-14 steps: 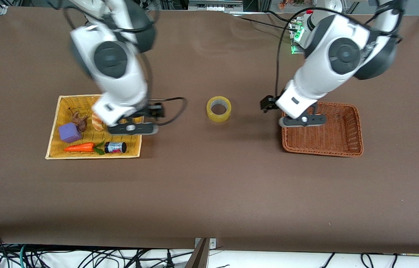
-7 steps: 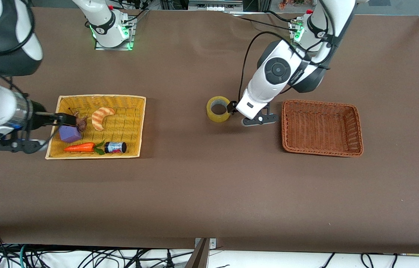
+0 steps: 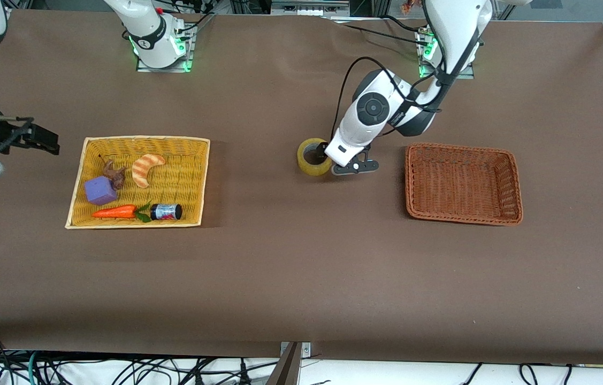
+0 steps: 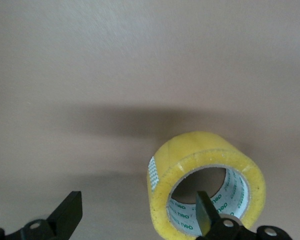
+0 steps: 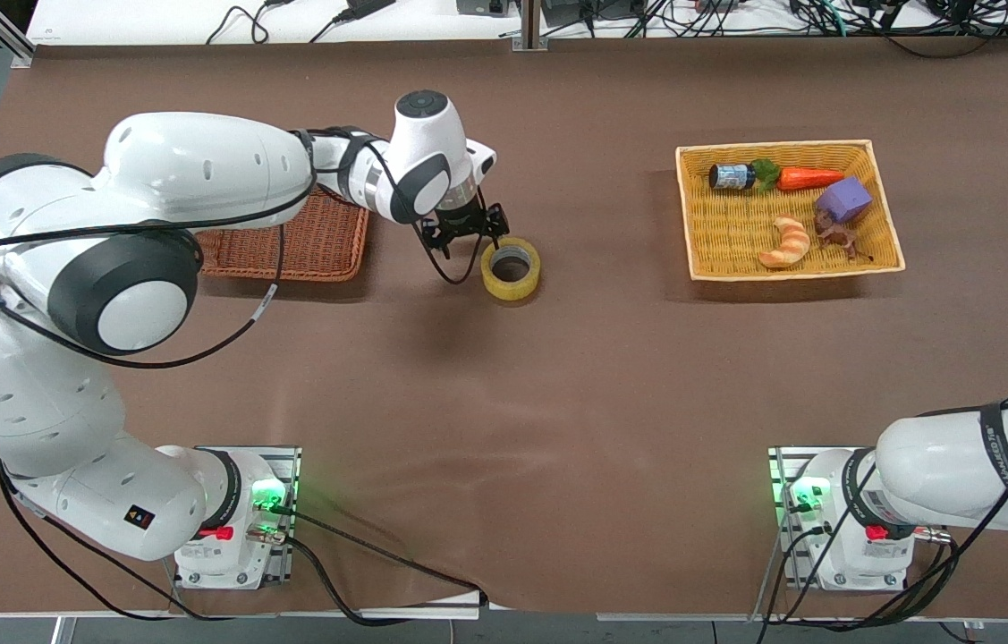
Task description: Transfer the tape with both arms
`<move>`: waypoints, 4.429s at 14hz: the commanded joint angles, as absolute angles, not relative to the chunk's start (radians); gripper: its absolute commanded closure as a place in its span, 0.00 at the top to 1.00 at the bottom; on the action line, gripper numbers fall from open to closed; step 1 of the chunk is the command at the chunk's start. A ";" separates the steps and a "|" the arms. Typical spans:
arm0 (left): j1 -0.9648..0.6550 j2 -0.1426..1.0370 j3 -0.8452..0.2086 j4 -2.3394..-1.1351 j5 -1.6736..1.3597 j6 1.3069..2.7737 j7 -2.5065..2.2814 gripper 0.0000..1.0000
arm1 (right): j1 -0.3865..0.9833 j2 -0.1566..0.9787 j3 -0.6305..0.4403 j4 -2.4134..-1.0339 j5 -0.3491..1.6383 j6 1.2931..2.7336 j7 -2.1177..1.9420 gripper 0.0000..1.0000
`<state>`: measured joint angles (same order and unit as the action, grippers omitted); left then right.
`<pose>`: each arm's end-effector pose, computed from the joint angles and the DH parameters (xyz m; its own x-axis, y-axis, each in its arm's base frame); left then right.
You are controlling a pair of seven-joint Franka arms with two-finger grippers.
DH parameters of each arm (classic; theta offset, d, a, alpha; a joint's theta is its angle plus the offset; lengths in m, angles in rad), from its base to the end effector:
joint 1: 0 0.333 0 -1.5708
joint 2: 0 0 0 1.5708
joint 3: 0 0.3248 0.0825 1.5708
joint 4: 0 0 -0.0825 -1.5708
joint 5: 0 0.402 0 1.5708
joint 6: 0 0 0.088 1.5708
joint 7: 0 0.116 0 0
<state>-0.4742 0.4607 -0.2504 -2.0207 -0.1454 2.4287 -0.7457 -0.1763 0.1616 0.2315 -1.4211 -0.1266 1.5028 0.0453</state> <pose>0.4597 -0.4065 0.2085 0.9737 0.1438 -0.1767 0.1643 -0.9806 0.1073 0.6145 0.0070 0.5982 0.9975 0.0012 -0.0712 0.0079 -0.9956 0.0929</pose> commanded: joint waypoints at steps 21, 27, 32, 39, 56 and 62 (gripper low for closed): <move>-0.264 0.232 -0.229 -2.031 -0.149 2.147 -0.449 0.00 | -0.189 0.063 0.100 -1.525 0.023 1.536 -0.008 1.00; -0.215 0.206 0.043 -2.110 -0.144 2.051 0.137 0.00 | -0.189 0.064 0.100 -1.525 0.025 1.535 -0.008 1.00; -0.216 0.303 0.116 -2.227 -0.022 2.320 0.241 0.00 | -0.187 0.064 0.101 -1.525 0.025 1.536 -0.006 1.00; -0.212 0.226 0.130 -2.232 -0.026 2.359 0.316 1.00 | -0.186 0.067 0.104 -1.523 0.025 1.537 -0.006 1.00; -0.218 0.074 0.107 -1.513 0.032 1.543 0.103 1.00 | -0.184 0.069 0.104 -1.525 0.025 1.537 -0.006 1.00; -0.232 0.074 0.120 -1.519 0.021 1.516 0.101 1.00 | -0.184 0.069 0.104 -1.525 0.025 1.537 -0.005 1.00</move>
